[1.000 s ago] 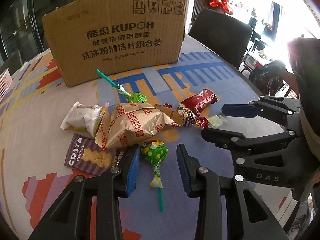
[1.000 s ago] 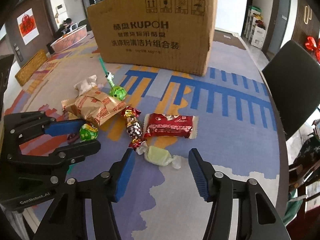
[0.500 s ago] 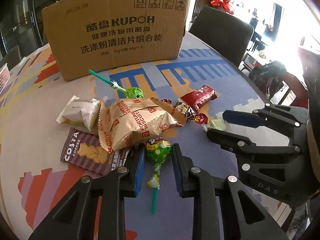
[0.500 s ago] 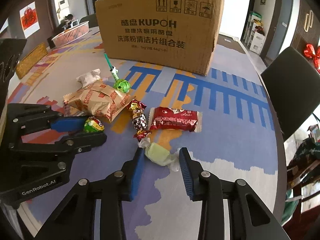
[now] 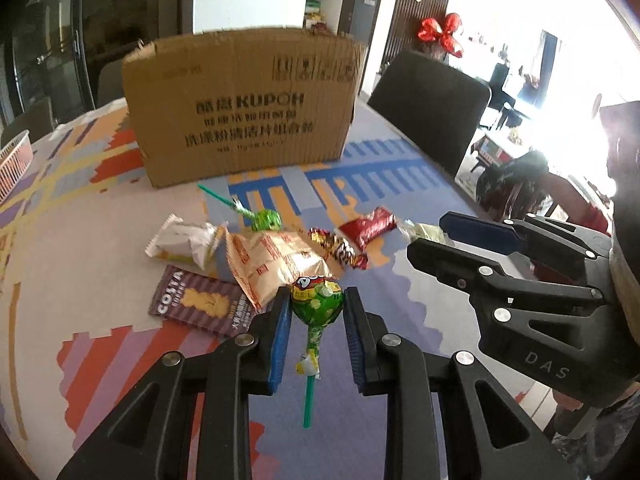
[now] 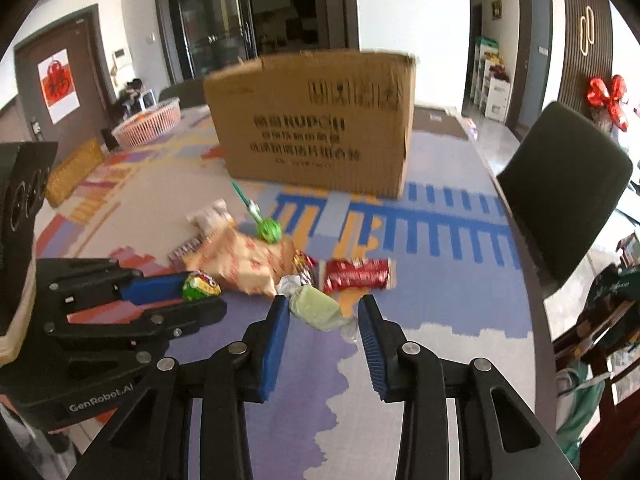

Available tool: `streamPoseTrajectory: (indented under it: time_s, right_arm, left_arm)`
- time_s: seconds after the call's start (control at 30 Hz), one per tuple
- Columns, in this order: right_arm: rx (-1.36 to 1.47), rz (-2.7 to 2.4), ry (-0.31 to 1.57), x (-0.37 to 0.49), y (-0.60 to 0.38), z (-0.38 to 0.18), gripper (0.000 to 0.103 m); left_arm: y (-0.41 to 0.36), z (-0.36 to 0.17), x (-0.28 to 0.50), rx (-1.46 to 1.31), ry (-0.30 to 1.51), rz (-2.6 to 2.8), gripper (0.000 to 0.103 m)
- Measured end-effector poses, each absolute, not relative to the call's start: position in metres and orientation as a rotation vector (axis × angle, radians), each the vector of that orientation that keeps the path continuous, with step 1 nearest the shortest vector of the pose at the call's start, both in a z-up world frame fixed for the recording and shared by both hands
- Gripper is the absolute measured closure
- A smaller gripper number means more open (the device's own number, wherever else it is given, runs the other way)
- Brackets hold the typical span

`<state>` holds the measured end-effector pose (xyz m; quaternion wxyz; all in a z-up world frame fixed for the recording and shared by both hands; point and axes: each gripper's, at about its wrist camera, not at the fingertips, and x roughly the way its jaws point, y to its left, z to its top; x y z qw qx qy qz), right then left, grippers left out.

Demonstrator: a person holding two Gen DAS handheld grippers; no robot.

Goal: Organize snacks
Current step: 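Carry the lollipop and pale candy up over the open box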

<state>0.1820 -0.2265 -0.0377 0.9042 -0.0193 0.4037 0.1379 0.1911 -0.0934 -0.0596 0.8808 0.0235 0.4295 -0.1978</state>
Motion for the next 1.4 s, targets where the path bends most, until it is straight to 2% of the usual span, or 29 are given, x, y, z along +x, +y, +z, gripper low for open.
streamPoseTrajectory:
  time_s: [0.7, 1.4]
  right_arm:
    - [0.031, 0.325, 0.634, 0.212, -0.204, 0.045, 0.066]
    - [0.021, 0.308, 0.542, 0.276, -0.187, 0.088, 0.066]
  left_arm:
    - [-0.058, 0.021, 0.226, 0.004, 0.713, -0.342, 0.076]
    - [-0.047, 0.060, 0.295, 0.057, 0.653, -0.308, 0.076]
